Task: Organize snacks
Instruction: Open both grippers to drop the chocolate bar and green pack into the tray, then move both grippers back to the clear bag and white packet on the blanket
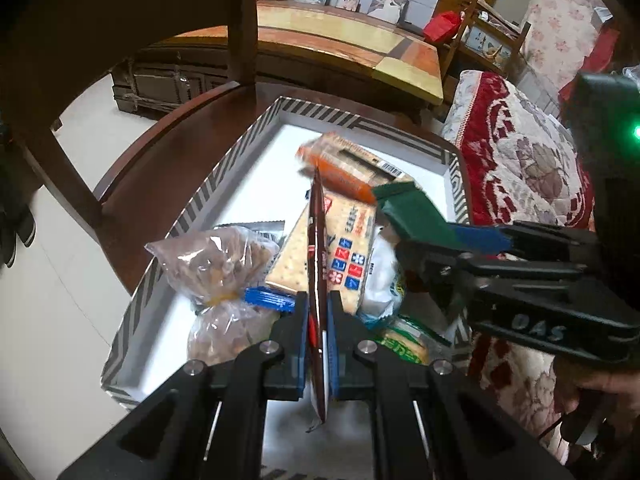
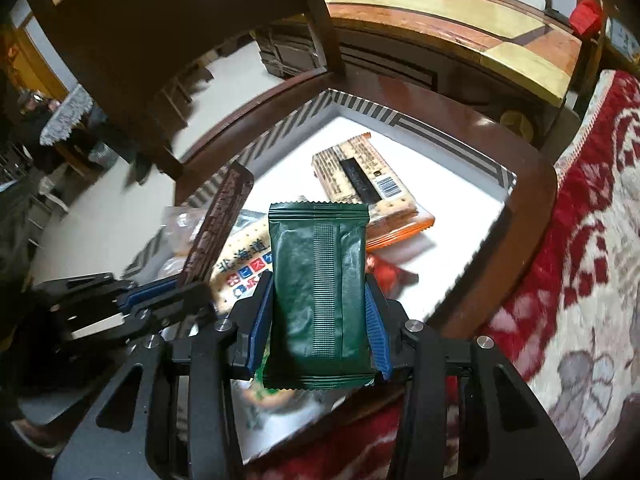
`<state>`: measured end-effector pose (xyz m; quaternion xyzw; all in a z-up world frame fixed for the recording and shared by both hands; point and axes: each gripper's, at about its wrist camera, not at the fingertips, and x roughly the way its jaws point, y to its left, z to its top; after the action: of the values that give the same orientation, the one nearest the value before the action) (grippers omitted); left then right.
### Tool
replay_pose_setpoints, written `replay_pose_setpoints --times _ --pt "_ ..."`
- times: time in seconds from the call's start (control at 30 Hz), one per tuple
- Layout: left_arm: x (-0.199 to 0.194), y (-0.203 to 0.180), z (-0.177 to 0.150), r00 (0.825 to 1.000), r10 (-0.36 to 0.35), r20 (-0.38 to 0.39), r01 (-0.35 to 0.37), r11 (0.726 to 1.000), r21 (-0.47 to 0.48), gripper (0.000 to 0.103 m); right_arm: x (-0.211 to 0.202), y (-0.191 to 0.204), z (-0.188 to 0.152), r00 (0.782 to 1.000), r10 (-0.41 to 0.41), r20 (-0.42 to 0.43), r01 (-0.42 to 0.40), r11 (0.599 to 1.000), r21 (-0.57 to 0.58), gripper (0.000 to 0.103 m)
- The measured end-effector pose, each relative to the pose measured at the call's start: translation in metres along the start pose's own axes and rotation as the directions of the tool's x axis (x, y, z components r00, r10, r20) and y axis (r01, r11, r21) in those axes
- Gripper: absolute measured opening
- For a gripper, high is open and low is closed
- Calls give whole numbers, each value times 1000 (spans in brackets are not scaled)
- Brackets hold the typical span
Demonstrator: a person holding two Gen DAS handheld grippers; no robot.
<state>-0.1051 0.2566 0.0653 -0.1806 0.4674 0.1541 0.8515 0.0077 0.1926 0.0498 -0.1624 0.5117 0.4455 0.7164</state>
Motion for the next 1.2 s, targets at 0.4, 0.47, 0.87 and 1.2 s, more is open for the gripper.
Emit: replay_pose_setpoints --times 0.4,0.47,0.87,1.2 --pt "-33 -3 1 994 79 74 -77 997 -26 79 -35 -9 -9 995 56 84 -62 996 71 49" --pt "-48 -7 3 988 82 128 -77 996 -46 83 -58 -17 -21 989 59 136 -73 992 102 58" --pt "-51 -104 -1 987 19 161 -39 991 125 89 -131 -93 -109 976 -61 207 -2 957 290 60" --pt "-37 -177 -14 990 -39 133 8 974 226 91 -160 -127 -163 966 -174 192 97 930 354 60"
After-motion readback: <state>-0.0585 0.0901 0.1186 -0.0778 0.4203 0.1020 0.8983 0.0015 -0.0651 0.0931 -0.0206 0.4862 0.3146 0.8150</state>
